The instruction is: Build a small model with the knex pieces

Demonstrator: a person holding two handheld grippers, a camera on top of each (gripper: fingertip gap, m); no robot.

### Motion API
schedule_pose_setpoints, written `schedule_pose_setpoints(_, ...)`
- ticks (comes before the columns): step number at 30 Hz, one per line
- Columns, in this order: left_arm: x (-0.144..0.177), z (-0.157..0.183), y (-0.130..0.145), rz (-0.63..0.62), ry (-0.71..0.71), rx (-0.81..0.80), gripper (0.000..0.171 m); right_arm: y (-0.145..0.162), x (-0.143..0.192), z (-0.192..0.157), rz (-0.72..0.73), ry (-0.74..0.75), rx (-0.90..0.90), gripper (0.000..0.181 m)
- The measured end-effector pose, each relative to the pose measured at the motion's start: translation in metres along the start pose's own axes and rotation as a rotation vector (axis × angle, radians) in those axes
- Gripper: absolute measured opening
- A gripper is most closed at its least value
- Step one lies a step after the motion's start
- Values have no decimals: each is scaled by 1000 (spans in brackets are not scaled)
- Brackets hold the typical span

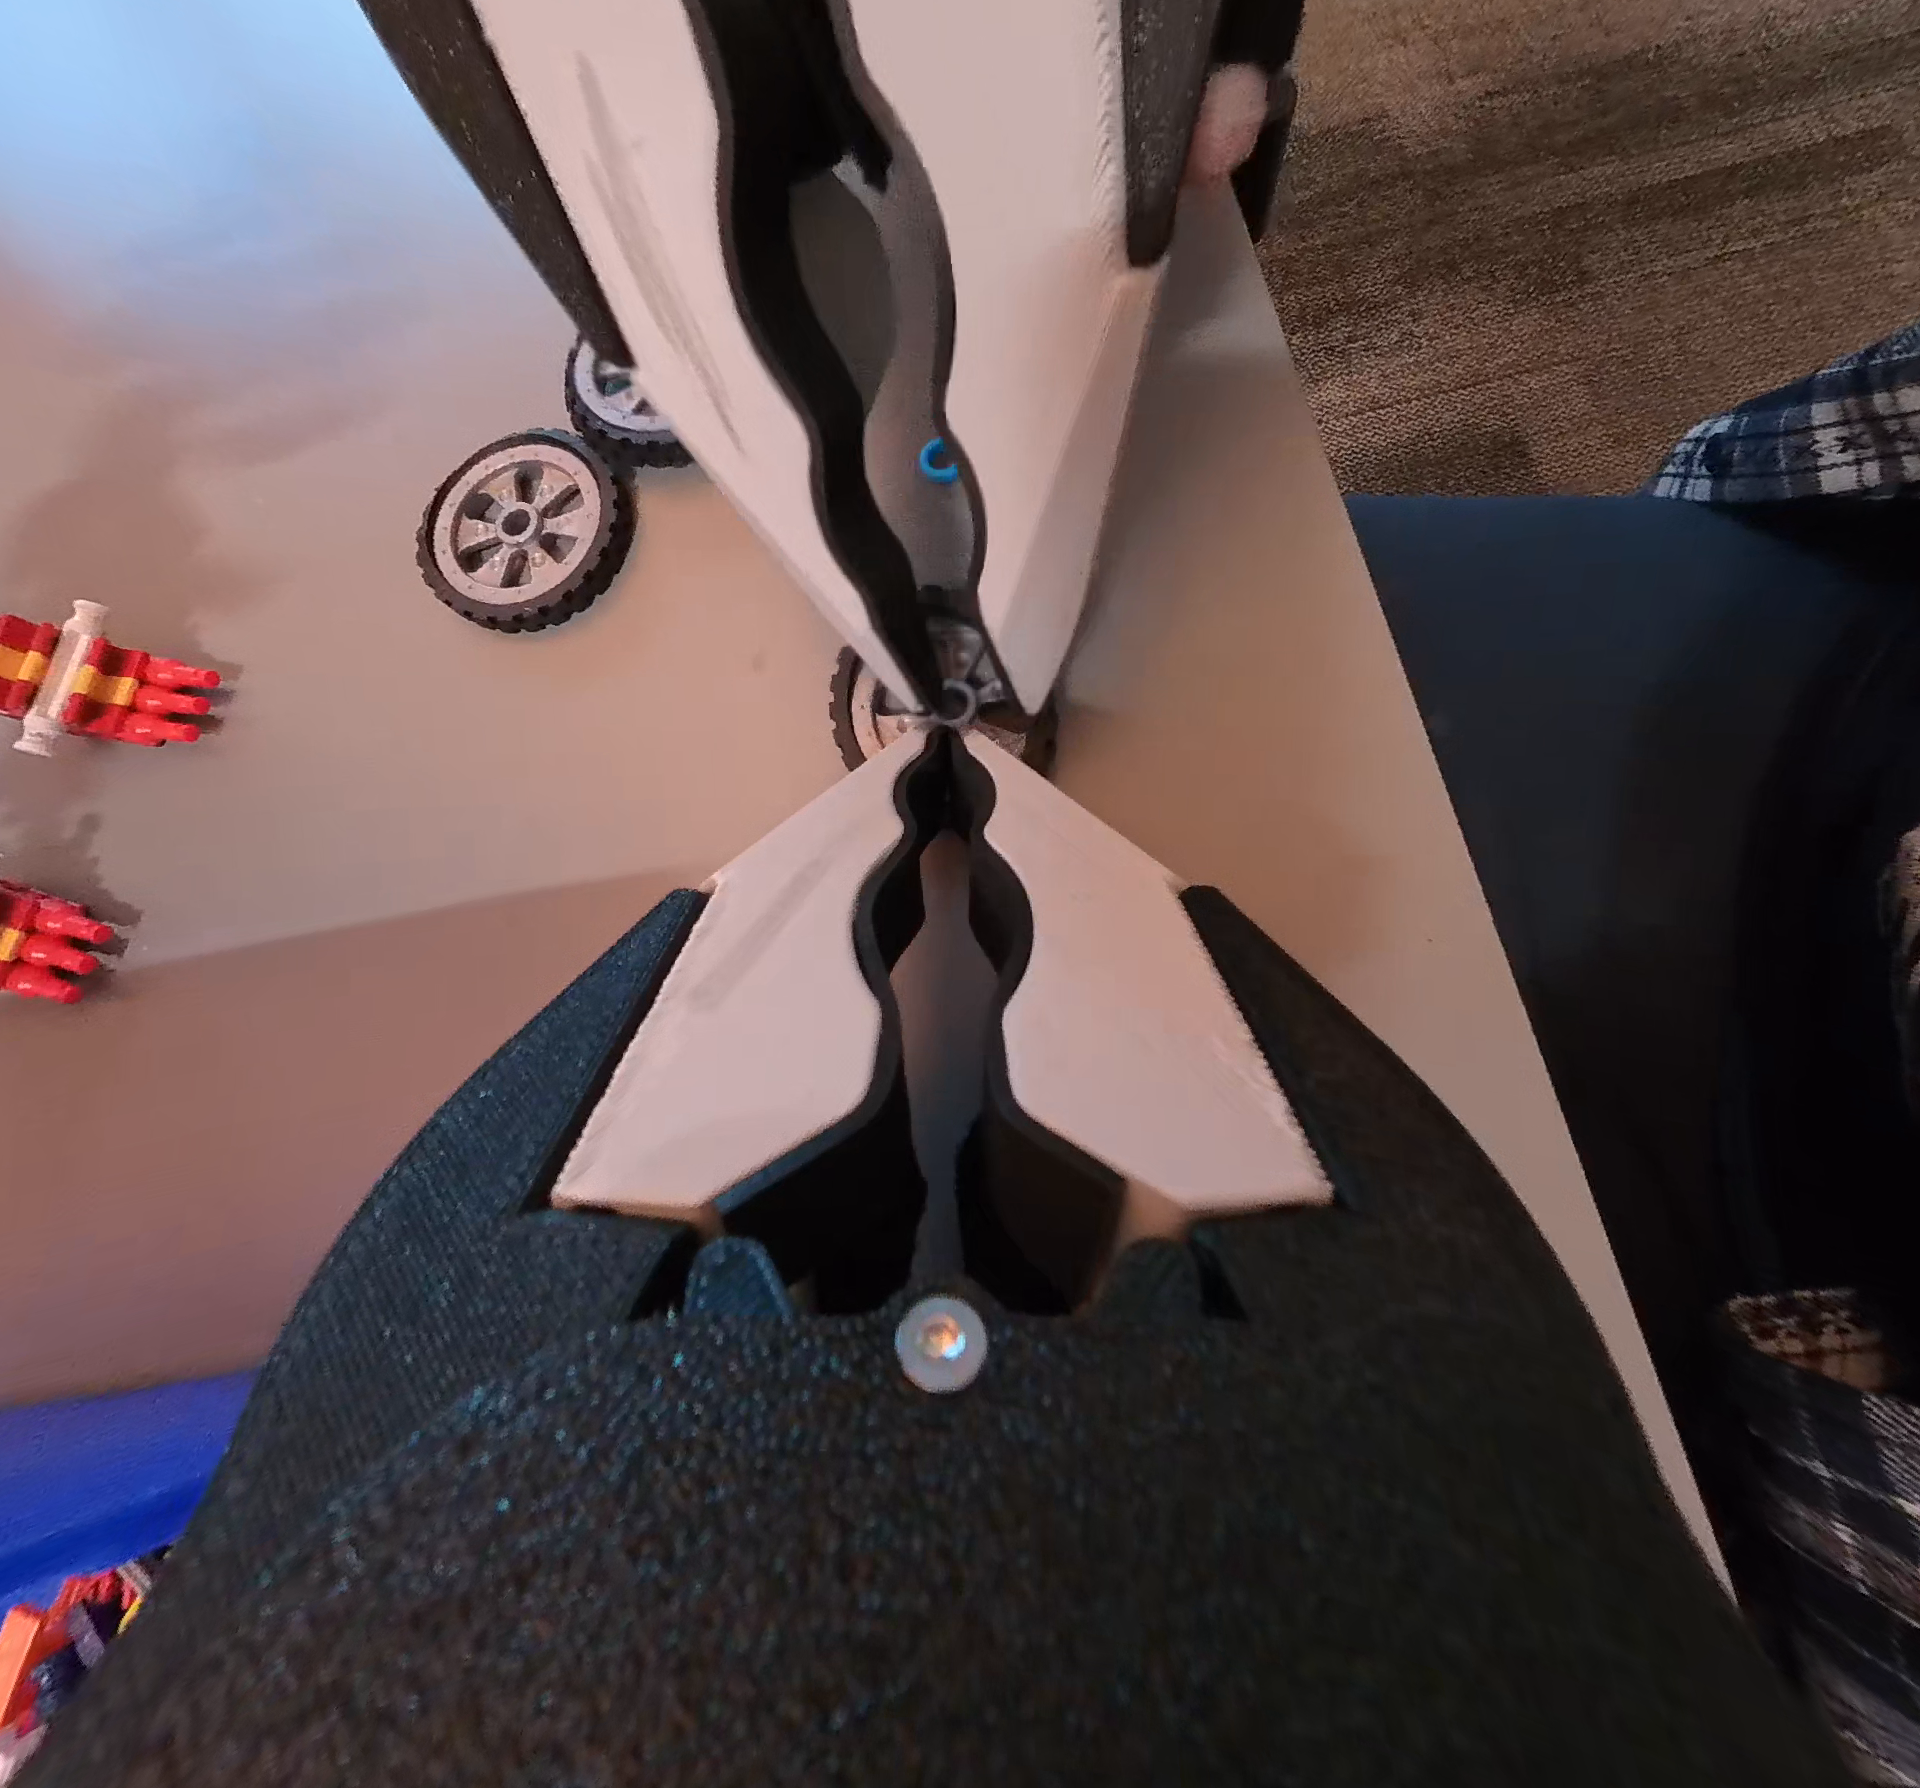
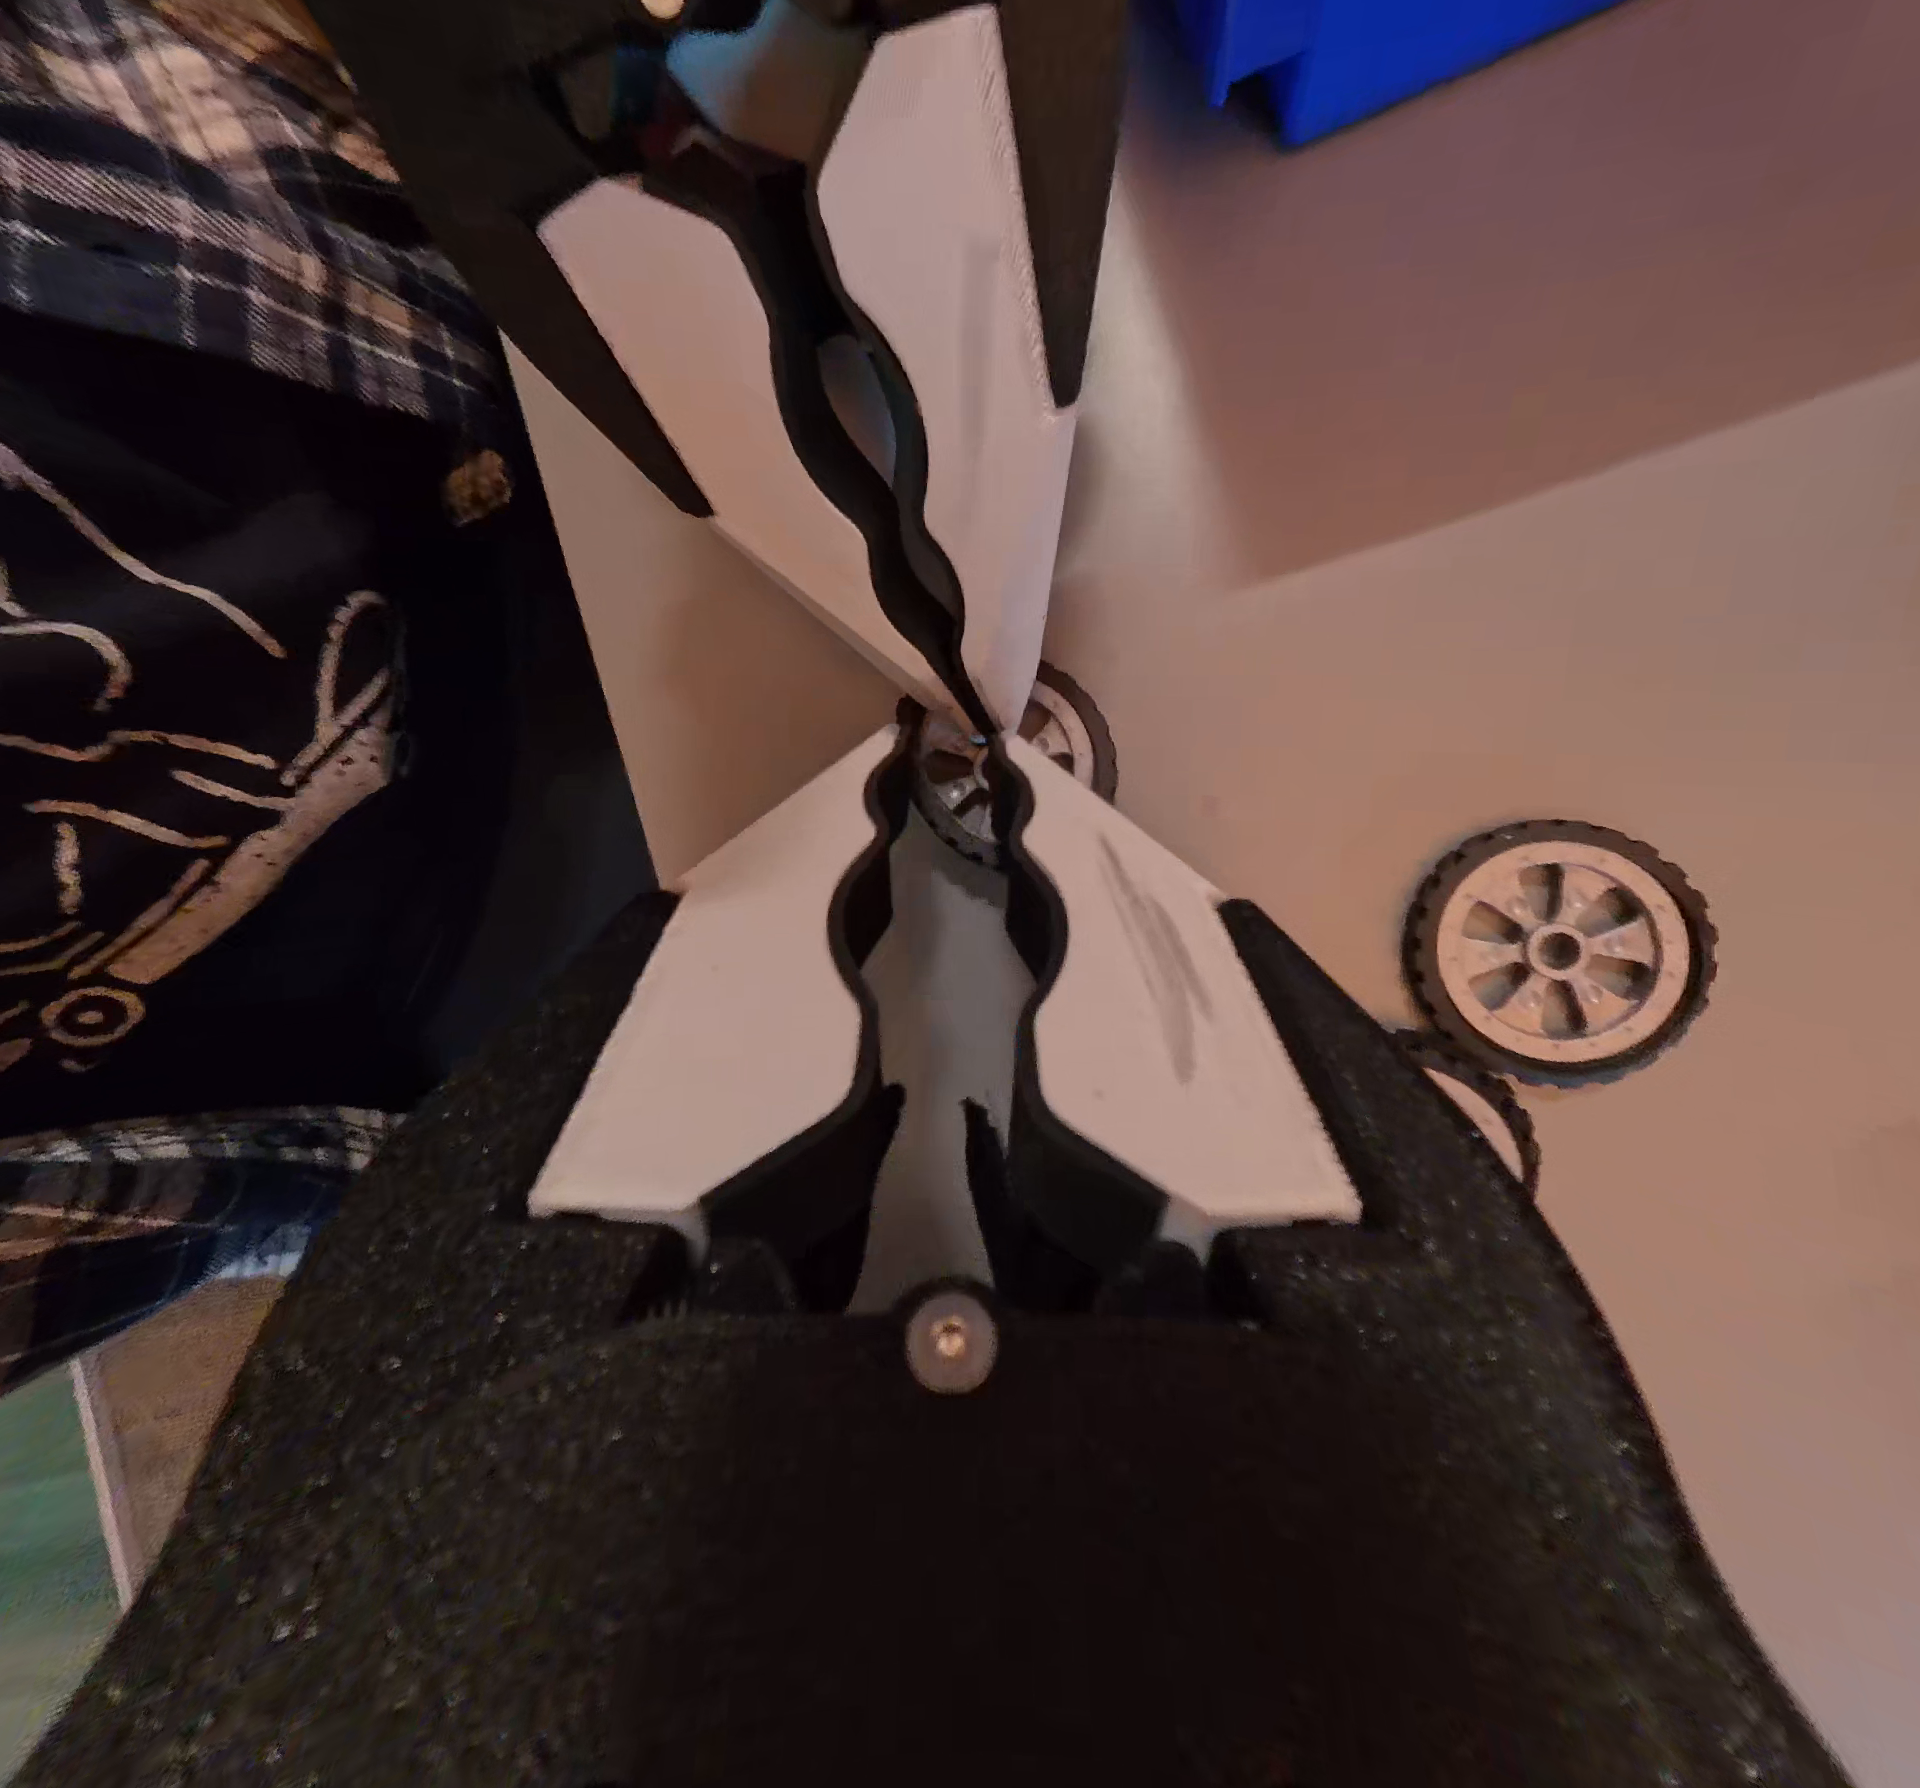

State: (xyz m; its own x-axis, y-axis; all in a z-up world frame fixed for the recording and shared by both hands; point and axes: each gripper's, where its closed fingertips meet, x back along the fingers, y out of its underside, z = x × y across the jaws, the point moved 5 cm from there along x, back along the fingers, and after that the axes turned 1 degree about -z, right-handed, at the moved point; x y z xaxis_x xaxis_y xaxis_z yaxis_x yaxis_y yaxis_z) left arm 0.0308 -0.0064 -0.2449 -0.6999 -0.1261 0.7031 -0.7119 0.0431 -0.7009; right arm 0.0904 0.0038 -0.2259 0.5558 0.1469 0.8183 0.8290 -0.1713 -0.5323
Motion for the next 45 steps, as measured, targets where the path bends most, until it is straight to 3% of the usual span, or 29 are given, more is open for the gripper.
schedule_pose_setpoints(2, 0, 0, 0, 0, 0, 0, 0, 2, -3, -1, -39, 3, 21, 7)
schedule_pose_setpoints(10, -1, 1, 0, -1, -10, -3, 0, 4, -10, -10, -84, -6, 94, 10)
schedule_pose_setpoints(20, -3, 3, -1, 1, -25, 6, 0, 3, -12, -17, -134, 117, 207, 7)
schedule_pose_setpoints(31, -3, 2, -2, 6, 8, 35, 0, 7, -17, -30, -101, 304, 239, 17)
schedule_pose_setpoints(36, -4, 2, -3, 10, 11, 30, 0, 5, -19, -27, 18, 219, 138, 6)
schedule_pose_setpoints(45, -4, 0, -4, 10, 42, 65, 0, 8, -17, -31, -25, 295, 187, 6)
